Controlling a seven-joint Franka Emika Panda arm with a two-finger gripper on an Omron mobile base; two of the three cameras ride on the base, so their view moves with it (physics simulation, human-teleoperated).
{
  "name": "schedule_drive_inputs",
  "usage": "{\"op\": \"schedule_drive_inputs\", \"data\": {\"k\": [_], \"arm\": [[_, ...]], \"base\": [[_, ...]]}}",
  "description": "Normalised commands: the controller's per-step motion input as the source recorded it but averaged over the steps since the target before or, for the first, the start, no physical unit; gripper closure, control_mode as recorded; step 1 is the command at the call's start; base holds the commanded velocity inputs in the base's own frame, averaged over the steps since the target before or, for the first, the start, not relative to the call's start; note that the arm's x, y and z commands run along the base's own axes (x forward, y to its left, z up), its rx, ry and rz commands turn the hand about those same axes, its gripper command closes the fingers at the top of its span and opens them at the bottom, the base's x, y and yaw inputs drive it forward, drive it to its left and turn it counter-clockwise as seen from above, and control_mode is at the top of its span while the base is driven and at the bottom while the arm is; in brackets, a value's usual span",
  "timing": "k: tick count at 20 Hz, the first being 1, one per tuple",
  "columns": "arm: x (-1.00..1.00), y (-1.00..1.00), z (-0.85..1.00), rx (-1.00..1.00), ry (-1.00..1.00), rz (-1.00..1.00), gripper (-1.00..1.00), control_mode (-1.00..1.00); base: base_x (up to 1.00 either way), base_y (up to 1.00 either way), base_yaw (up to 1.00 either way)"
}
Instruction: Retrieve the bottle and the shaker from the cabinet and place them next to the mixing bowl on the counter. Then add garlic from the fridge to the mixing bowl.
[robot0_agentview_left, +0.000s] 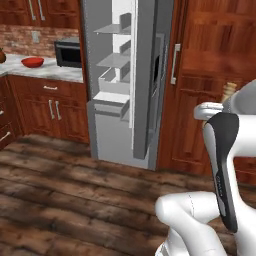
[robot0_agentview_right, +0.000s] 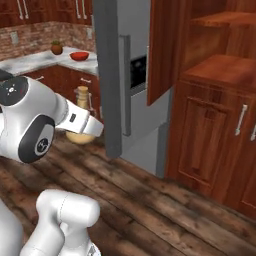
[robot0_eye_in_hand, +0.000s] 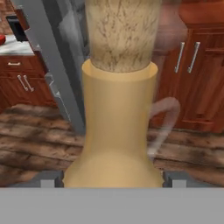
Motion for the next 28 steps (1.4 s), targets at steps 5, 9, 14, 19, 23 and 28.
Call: {"op": "schedule_drive_inputs", "data": {"k": [5,9,14,19,23,28], "arm": [[0.0,0.0,0.0,0.0,0.0,0.0,1.0,1.0],[0.0,0.0,0.0,0.0,0.0,0.0,1.0,1.0],[0.0,0.0,0.0,0.0,0.0,0.0,1.0,1.0],[0.0,0.0,0.0,0.0,0.0,0.0,1.0,1.0],[0.0,0.0,0.0,0.0,0.0,0.0,1.0,1.0],[0.0,0.0,0.0,0.0,0.0,0.0,1.0,1.0]], "base": [[-1.0,0.0,0.52],[-0.82,0.01,0.58],[-0.26,0.13,0.75],[-0.13,0.03,0.7],[0.88,-0.02,0.18],[1.0,0.0,-0.05]]}}
